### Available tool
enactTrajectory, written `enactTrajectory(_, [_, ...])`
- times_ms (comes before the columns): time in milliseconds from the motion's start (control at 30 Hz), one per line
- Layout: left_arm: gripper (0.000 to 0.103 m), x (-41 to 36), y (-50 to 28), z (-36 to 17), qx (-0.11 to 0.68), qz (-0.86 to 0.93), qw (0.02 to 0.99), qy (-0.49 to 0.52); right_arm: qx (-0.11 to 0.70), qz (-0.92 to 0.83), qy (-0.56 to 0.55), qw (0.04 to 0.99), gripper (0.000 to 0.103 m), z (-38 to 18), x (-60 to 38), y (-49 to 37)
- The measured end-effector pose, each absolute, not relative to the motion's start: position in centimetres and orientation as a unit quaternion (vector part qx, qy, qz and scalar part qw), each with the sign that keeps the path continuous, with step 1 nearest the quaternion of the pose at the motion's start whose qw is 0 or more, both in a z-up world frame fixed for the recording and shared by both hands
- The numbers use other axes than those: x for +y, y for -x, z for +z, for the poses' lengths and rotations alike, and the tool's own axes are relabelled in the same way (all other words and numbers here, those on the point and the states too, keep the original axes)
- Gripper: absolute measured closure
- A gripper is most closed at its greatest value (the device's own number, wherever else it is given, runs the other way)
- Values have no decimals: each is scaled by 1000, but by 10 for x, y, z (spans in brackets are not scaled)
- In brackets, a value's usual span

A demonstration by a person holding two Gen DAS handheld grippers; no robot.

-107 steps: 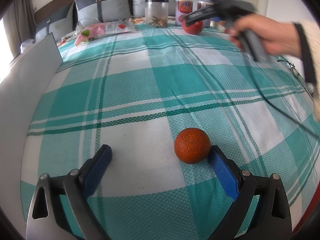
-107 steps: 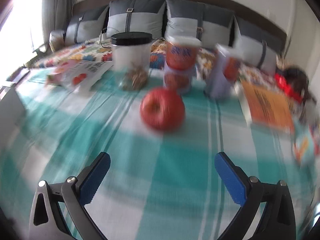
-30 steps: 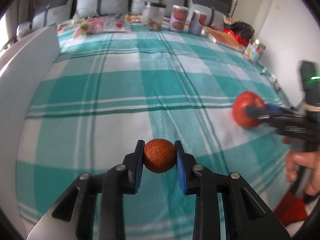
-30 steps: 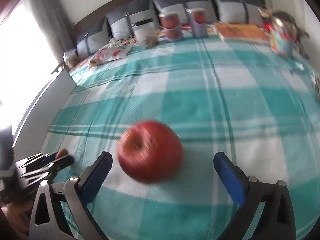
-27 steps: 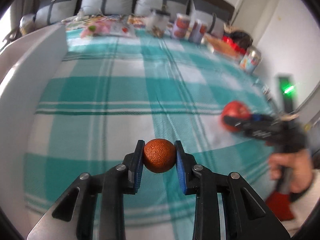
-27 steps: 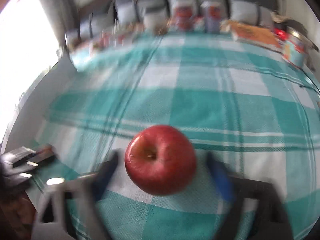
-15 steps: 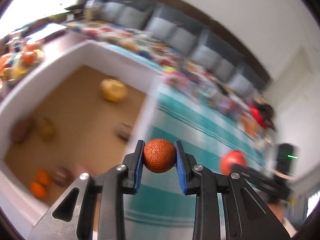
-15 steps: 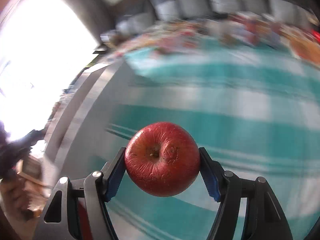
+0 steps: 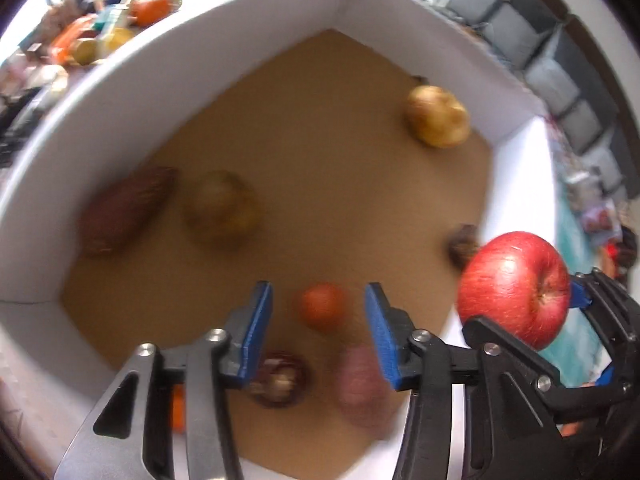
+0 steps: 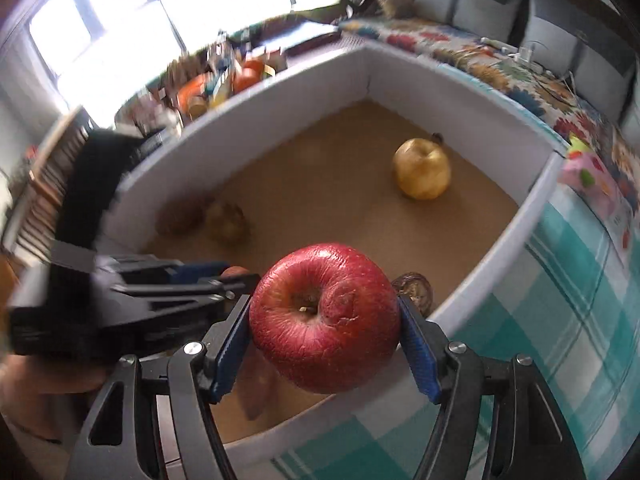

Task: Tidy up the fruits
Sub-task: 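Carry the mandarin and red apple over the white box and release both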

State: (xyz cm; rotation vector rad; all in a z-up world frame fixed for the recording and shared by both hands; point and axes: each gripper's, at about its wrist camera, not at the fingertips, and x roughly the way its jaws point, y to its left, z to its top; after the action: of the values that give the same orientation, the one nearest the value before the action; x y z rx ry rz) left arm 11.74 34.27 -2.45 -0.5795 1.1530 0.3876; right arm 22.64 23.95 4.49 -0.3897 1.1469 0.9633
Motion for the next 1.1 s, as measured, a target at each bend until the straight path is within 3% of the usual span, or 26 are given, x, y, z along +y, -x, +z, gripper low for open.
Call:
enactTrajectory(133, [37,347,-97,-11,504,187,805,253,511,424,159,731,32,41,241,-225])
enactTrajectory(233, [29,338,-76,15,467,191,836,215,500,421,98,751,14,64,220,-232])
enactTrajectory(300, [19,331,-68,37,439,199,857,183,478,412,66,773,11,91,202,-237])
enactTrajectory(367, [19,319,-57,56,421,210,870,148,458,407,54,788,0,111,192,-236])
enactTrajectory(567, [11,294,-29,91,397,257,876,97,423,373,87,821,0,152,163,-201])
enactTrajectory(700, [11,298,-10,84,391,269,862,177,421,380,90,819,0,151,145,-172])
enactTrajectory(800, [11,299,3,82,384,250,863,212,433,380,83,813,0,147,136,-156])
enactTrajectory(1100, [11,301,19,84,407,296,849,164,479,387,74,785,0,148,146,-137])
